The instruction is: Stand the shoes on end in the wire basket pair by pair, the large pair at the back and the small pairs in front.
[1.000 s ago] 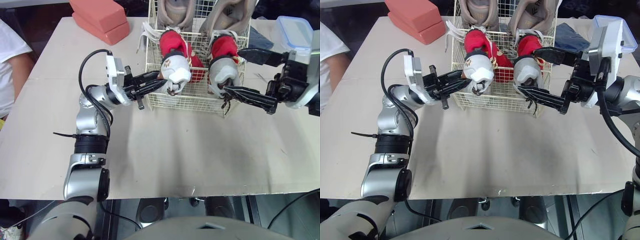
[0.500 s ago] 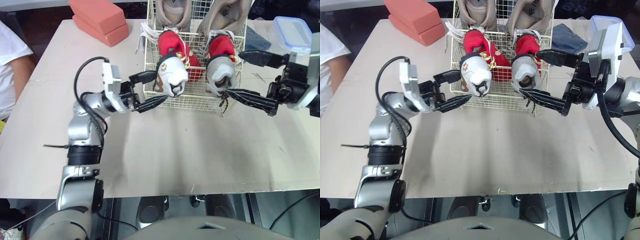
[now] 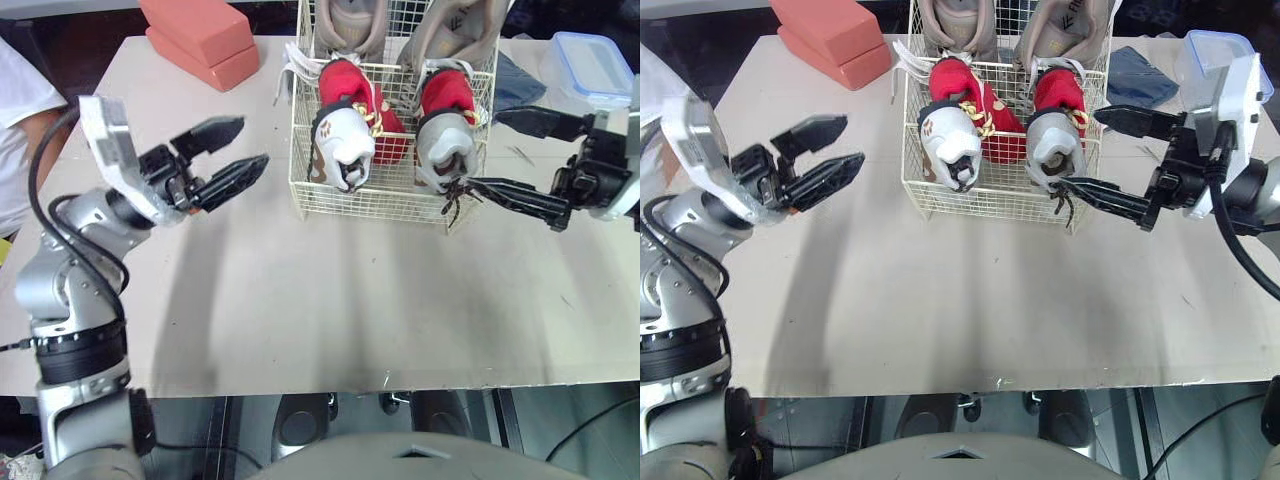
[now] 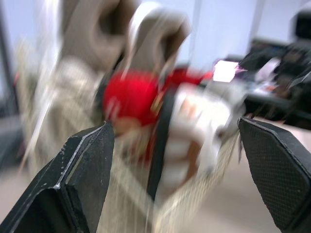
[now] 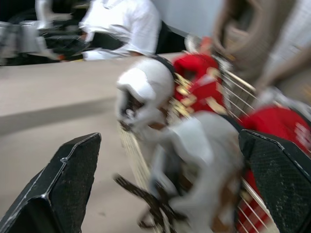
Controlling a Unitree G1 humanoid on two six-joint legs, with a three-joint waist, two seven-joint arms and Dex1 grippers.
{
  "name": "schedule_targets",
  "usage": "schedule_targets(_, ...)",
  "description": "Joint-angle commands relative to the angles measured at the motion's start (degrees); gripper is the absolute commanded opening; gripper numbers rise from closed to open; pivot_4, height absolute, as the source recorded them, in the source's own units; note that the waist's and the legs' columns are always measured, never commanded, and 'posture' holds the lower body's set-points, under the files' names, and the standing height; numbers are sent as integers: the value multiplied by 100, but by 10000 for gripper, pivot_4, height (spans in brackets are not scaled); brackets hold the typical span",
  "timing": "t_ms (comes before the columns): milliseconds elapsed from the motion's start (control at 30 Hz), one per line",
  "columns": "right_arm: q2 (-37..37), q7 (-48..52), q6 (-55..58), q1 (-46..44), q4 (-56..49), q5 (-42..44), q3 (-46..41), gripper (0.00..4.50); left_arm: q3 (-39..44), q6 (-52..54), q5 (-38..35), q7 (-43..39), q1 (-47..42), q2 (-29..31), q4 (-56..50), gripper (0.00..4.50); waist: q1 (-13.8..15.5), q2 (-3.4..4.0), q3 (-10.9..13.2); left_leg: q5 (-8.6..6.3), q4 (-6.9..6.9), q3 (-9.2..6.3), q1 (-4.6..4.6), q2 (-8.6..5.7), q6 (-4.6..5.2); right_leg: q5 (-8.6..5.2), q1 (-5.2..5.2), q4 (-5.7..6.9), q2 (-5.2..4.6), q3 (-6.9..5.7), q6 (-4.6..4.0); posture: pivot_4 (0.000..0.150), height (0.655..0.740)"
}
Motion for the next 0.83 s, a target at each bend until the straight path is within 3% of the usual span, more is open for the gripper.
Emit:
schedule_targets(33,-163,154,-201,305,111,-151,-468,45000,347,6,144,234,373,229,-210,43887,14,0,0,0,0,0,0,0,0,-5,0,0,-1,0,9,1500,6860)
schedule_targets(267,200,128,-730,1279,799,-596,-984,45000,204,-440,1079,538,1296,219,207,43887,14,0,-1,-1,0,-1,0,-1,0,-7,1,-2,-4,-2,11,1500,6860)
schedule_targets(433,687,111,-1571,1778,1659,-1188,-1097,45000,-97,-997,1760,880,1561,-150,551,43887,26,3,-3,-1,-1,-3,2,0,0,-9,4,-2,-4,-6,14,1500,6860)
schedule_targets(833,1236,435,-3408,2312,2937,-2437,-538,45000,-327,-1535,2125,1029,1822,-642,753,43887,-7,7,-4,-1,1,6,4,5,0,-10,-4,7,-1,3,14,1500,6860)
